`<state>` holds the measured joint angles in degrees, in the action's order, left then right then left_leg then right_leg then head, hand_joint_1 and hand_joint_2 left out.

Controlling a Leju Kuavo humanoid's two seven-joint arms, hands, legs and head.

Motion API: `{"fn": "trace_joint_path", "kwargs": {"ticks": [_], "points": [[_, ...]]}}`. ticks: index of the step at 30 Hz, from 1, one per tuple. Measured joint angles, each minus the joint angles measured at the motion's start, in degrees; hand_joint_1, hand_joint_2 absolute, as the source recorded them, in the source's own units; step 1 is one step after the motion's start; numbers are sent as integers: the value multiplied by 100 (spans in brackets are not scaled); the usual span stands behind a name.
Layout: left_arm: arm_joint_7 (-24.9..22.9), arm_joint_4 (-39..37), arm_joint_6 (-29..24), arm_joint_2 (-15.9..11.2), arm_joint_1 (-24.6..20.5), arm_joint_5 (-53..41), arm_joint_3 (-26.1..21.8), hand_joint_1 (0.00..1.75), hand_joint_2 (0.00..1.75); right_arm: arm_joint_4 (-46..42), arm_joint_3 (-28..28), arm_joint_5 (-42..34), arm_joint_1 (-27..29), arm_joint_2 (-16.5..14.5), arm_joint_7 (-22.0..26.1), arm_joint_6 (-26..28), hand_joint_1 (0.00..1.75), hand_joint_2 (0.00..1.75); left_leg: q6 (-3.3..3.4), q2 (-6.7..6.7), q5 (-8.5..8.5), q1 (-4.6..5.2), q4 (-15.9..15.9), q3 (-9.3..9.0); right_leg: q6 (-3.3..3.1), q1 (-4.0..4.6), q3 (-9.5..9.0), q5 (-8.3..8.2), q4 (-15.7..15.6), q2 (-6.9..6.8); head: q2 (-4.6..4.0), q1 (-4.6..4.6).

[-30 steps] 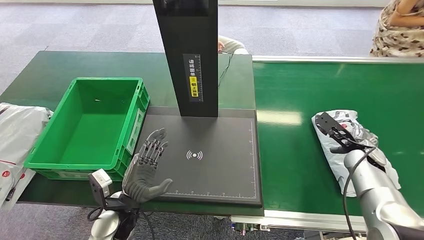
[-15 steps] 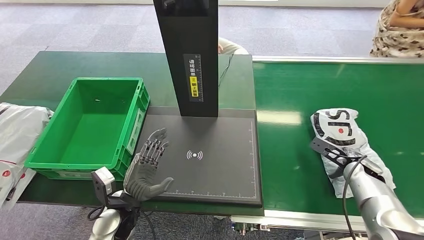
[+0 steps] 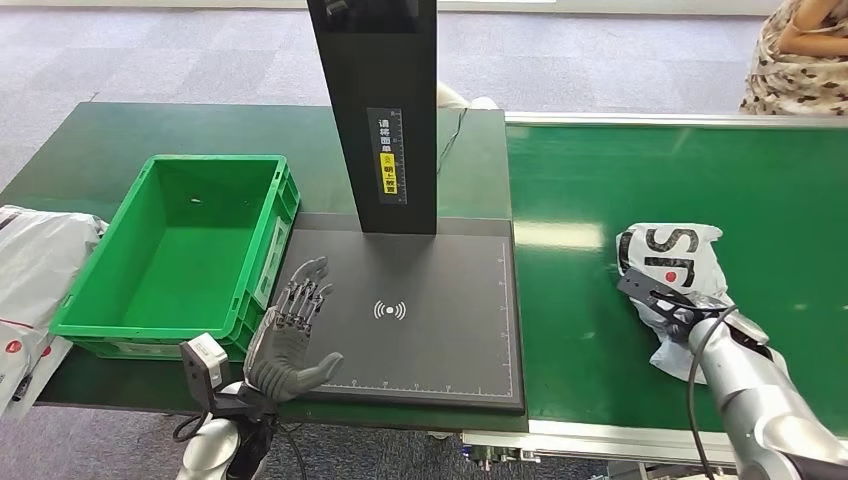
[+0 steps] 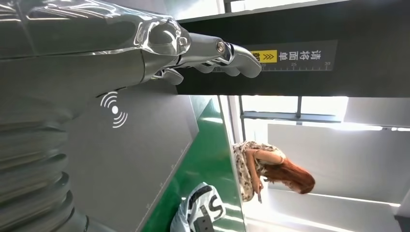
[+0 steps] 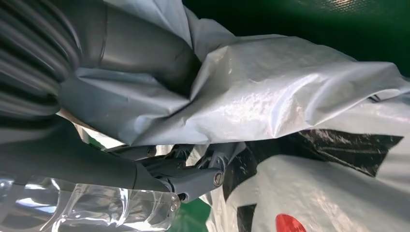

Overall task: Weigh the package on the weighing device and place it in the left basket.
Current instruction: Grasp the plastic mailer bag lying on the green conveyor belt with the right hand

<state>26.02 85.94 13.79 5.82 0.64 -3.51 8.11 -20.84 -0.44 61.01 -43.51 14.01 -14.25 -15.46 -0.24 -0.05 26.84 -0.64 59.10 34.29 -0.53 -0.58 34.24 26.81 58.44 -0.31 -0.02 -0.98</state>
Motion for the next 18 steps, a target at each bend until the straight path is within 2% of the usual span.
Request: {"fn": "trace_joint_path", "kwargs": {"ticks": [4, 7, 13, 18], "points": [[-21, 2, -48, -1, 3, 40, -64, 0, 175, -34, -2, -108, 43, 1, 207, 44, 175, 175, 0, 1, 0, -1, 0, 0, 0, 0, 0, 0, 0, 2, 0, 0], [-32, 49, -44, -1, 37, 71, -138, 0, 175, -89, -2, -146, 87, -7, 321, 330, 175, 175, 0, 1, 0, 0, -1, 2, 0, 0, 1, 0, 2, 2, 0, 1], [-98, 352, -134, 42, 286, 12, -252, 0, 175, -490, -103, -445, 120, -187, 943, 1766, 175, 175, 0, 6, 0, 1, -1, 5, -1, -1, 6, -1, 6, 5, 0, 0], [-45, 554, -295, 104, 453, -68, -306, 0, 175, -1445, -194, -778, 303, -418, 1781, 2651, 175, 175, -1, 0, 0, 0, -2, 6, -1, 1, 6, 1, 5, 1, 1, 0]]}}
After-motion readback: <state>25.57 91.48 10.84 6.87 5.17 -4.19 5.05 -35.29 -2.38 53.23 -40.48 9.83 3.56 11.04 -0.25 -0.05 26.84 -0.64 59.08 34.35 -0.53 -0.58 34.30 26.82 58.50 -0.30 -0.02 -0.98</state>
